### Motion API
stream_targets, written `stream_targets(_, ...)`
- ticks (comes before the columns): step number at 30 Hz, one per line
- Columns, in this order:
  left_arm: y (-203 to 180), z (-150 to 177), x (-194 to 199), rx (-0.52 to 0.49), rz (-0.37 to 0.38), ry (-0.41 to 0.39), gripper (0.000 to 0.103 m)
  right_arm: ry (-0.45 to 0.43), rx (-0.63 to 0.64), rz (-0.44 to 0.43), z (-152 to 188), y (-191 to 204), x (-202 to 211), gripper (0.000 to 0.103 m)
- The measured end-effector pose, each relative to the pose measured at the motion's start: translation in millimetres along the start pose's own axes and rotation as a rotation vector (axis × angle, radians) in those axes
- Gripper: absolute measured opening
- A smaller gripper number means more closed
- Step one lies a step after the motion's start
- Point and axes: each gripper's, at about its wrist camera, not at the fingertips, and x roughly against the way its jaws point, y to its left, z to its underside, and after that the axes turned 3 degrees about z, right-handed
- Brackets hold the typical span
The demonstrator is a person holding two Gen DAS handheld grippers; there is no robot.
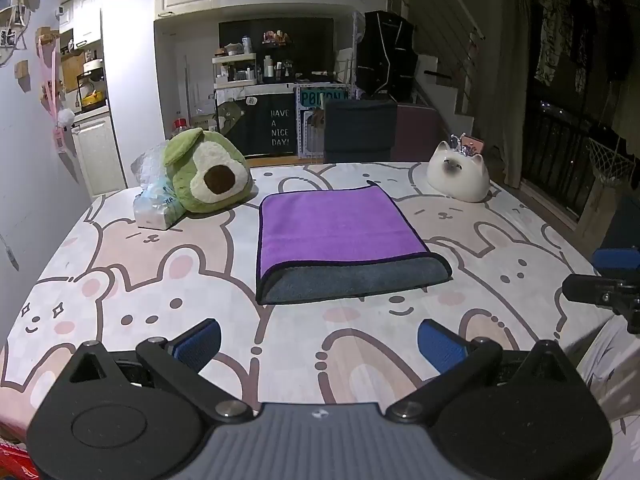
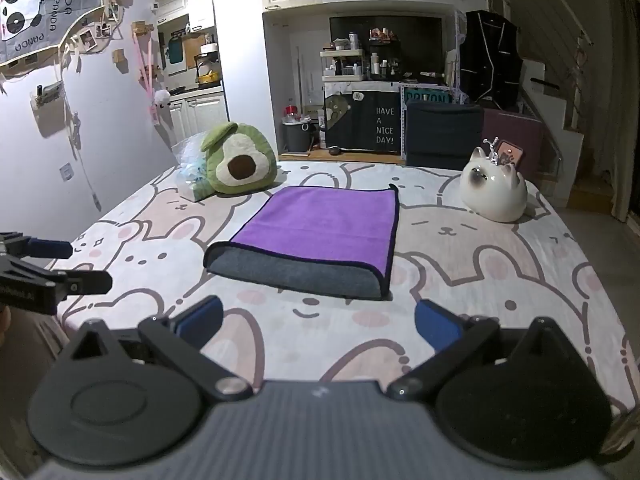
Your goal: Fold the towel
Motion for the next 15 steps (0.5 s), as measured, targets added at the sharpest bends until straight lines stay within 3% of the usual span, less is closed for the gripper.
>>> stream_targets(15, 0.0, -0.1, -0.1, 0.0, -0.001, 0.002, 0.103, -0.001, -0.003, -0.003, 0.4, -0.2, 0.1, 0.103)
